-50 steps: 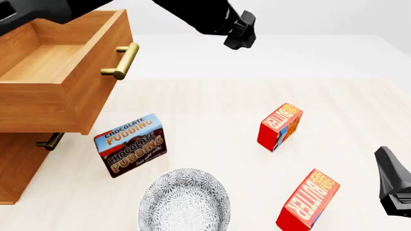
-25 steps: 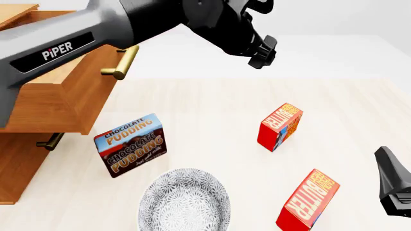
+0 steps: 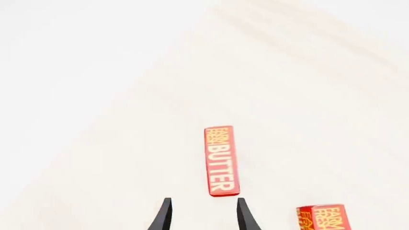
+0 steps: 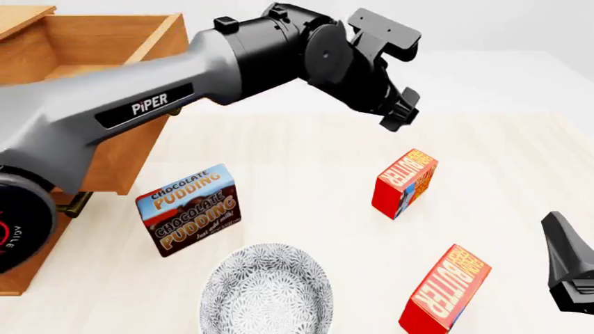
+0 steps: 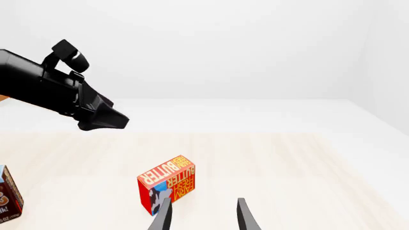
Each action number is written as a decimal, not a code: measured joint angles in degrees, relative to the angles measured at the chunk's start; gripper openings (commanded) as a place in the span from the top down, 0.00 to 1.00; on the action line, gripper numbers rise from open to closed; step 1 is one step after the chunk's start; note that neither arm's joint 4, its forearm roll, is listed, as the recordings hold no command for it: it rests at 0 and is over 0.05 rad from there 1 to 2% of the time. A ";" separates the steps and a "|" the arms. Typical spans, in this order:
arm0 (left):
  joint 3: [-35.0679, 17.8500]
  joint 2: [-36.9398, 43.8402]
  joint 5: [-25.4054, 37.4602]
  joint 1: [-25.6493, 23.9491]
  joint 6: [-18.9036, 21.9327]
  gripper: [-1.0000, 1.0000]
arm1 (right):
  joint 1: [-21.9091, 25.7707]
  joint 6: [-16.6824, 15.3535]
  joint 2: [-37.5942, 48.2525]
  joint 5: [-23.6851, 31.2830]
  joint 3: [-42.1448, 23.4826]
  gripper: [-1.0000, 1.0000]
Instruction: Put the butter at the front in the top drawer of the cabinet and close it.
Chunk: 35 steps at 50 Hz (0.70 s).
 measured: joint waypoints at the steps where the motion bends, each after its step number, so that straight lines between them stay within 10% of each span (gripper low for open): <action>1: -0.07 0.28 -0.13 -0.10 -0.10 0.00 | 0.00 0.00 0.00 0.00 0.00 0.00; 35: -1.26 7.89 -5.85 -1.84 -5.71 0.00 | 0.00 0.00 0.00 0.00 0.00 0.00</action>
